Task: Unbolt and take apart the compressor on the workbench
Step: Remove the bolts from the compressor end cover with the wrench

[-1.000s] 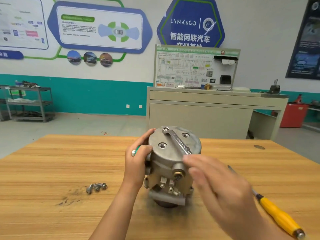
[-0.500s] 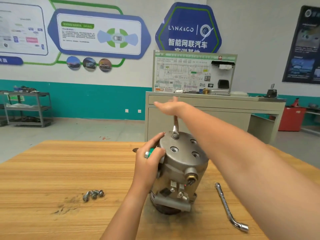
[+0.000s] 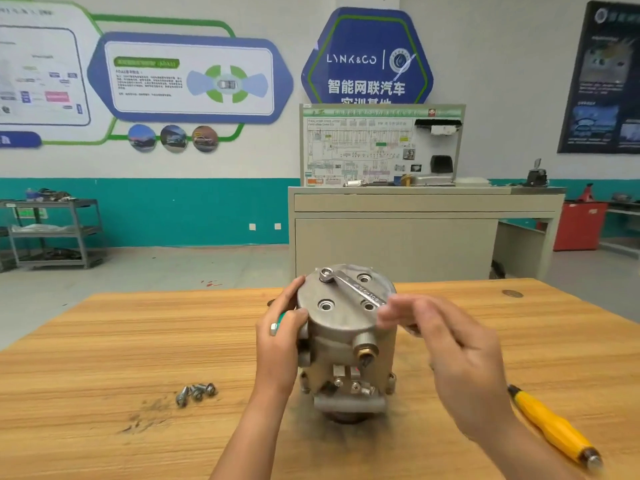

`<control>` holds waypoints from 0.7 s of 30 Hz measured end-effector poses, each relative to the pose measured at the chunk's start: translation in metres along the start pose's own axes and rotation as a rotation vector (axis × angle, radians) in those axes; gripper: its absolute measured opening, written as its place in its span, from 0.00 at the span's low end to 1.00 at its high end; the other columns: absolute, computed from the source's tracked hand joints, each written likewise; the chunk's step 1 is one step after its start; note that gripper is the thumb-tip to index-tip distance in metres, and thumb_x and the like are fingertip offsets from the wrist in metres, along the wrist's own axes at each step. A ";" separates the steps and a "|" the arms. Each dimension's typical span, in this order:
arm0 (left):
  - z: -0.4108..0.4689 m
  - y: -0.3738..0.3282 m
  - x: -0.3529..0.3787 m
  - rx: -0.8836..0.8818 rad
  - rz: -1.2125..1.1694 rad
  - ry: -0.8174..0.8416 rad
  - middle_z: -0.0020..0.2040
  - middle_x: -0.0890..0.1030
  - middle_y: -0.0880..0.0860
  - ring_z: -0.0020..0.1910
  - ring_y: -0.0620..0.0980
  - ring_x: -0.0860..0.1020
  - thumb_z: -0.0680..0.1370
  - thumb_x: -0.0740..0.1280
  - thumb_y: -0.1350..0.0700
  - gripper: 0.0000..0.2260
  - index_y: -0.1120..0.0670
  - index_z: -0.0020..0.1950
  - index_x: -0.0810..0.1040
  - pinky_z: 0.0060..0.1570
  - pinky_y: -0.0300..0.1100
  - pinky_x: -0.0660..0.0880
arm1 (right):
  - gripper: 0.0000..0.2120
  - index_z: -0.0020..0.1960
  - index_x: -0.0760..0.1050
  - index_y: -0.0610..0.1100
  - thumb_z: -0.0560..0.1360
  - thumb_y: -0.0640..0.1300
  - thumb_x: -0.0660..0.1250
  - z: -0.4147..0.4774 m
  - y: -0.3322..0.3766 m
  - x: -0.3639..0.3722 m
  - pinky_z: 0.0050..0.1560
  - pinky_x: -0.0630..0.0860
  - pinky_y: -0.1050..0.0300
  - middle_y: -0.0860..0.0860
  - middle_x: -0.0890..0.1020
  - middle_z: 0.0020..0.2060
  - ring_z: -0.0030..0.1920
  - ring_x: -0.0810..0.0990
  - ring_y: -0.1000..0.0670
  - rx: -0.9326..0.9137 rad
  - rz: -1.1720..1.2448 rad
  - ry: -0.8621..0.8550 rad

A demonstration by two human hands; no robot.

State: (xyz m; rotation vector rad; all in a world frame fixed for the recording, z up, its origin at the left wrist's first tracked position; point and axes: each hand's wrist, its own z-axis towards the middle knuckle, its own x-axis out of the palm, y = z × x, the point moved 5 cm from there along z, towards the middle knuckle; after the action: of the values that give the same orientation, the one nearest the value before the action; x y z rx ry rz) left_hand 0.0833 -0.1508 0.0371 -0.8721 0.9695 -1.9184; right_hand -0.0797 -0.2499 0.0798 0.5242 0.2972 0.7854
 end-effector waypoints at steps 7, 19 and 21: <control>0.000 -0.006 0.017 0.059 0.007 0.058 0.41 0.74 0.56 0.34 0.43 0.75 0.65 0.59 0.56 0.23 0.49 0.59 0.78 0.32 0.25 0.68 | 0.16 0.55 0.77 0.40 0.80 0.45 0.54 0.096 -0.091 -0.066 0.49 0.67 0.58 0.45 0.78 0.55 0.56 0.74 0.46 0.277 -0.820 -0.125; -0.010 -0.001 0.011 0.078 0.005 -0.028 0.26 0.73 0.44 0.27 0.39 0.68 0.67 0.59 0.56 0.24 0.50 0.63 0.76 0.26 0.29 0.66 | 0.36 0.76 0.46 0.41 0.78 0.59 0.55 0.158 -0.099 0.135 0.70 0.55 0.46 0.46 0.48 0.75 0.73 0.53 0.42 0.349 -0.967 0.767; -0.010 -0.003 0.015 0.090 0.004 -0.016 0.33 0.80 0.44 0.31 0.40 0.72 0.67 0.59 0.56 0.24 0.49 0.63 0.76 0.31 0.34 0.71 | 0.36 0.76 0.42 0.48 0.77 0.58 0.58 0.147 -0.085 0.153 0.69 0.56 0.40 0.51 0.44 0.76 0.73 0.56 0.42 0.112 -1.015 0.817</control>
State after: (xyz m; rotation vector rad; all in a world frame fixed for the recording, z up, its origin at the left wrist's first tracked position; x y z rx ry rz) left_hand 0.0675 -0.1601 0.0383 -0.8308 0.8678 -1.9338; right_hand 0.1391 -0.2369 0.1459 0.0748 1.2530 -0.0600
